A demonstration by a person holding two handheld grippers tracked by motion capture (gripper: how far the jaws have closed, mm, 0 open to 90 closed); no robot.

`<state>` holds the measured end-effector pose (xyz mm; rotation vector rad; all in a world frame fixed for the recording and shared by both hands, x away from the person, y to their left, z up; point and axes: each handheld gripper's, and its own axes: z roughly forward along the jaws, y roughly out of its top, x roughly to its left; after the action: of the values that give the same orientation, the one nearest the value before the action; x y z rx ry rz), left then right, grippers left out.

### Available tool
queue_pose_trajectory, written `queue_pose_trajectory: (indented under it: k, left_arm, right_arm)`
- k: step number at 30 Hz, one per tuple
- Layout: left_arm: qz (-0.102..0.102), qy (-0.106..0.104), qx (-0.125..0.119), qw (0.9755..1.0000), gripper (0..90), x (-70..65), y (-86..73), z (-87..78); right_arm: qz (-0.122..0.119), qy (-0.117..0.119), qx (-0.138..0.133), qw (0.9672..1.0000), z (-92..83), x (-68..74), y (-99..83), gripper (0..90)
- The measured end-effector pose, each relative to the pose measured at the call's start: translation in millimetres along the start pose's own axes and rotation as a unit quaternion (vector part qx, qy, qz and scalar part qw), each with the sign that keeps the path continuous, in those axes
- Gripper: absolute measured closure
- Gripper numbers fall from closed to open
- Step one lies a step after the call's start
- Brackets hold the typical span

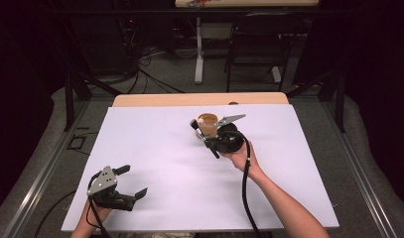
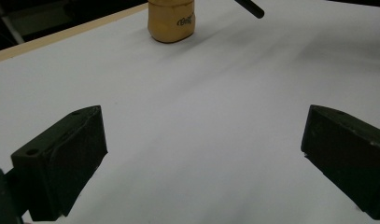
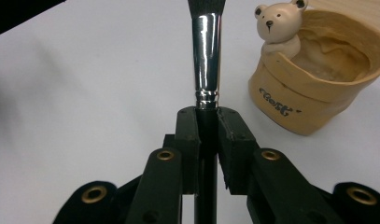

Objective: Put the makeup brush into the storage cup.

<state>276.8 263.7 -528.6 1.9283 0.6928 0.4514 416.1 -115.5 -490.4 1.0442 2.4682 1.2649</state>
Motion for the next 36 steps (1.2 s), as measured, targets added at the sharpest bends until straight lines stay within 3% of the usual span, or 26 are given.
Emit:
queue_pose_trajectory:
  k: [15, 20, 36]
  left_arm:
    - [0.001, 0.001, -0.001, 1.0000, 0.1, -0.3, 0.2, -1.0]
    - [0.001, 0.001, -0.001, 1.0000, 0.1, -0.3, 0.2, -1.2]
    - [0.001, -0.001, -0.003, 1.0000, 0.1, -0.4, 0.3, -1.4]
  right_arm:
    - [-0.008, -0.008, -0.052, 0.9986, -16.6, -8.9, -7.5, 78.9]
    - [-0.004, -0.017, -0.073, 0.9971, -21.9, -11.8, -9.1, 79.0]
    - [0.016, -0.046, -0.105, 0.9933, -29.2, -23.7, -16.6, 78.9]
